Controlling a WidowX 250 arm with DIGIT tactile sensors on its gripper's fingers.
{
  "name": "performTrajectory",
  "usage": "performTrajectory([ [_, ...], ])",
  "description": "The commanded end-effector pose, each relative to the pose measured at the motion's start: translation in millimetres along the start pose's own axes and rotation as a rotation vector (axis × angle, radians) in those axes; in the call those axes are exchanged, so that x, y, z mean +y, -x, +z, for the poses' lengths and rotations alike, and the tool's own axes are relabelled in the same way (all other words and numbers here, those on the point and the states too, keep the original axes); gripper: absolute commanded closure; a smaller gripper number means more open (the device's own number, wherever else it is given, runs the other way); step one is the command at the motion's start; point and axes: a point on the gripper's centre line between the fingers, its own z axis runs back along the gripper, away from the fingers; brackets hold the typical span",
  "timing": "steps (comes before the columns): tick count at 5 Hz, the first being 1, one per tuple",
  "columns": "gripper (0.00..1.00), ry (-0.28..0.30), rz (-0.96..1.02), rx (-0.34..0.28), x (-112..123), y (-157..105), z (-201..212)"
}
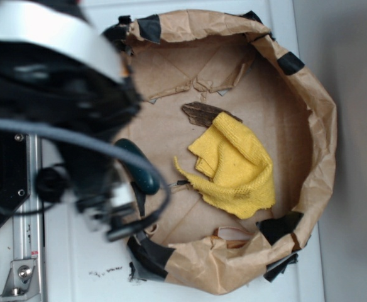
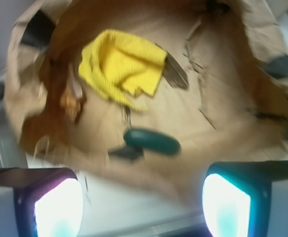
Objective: Grab the yellow cloth.
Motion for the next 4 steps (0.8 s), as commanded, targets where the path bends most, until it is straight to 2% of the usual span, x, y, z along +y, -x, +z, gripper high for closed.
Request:
performTrajectory([
  [1,0.00,-0.021,0.012,-0.047,-38,-62,-56],
  [2,0.00,0.024,-0.251,-0.172,-64,-67,-82],
  [3,0.00,-0.036,-0.332,-0.205,-69,-68,-111],
  [4,1.00,-0.113,-0.350,-0.179,-56,-70,-135],
])
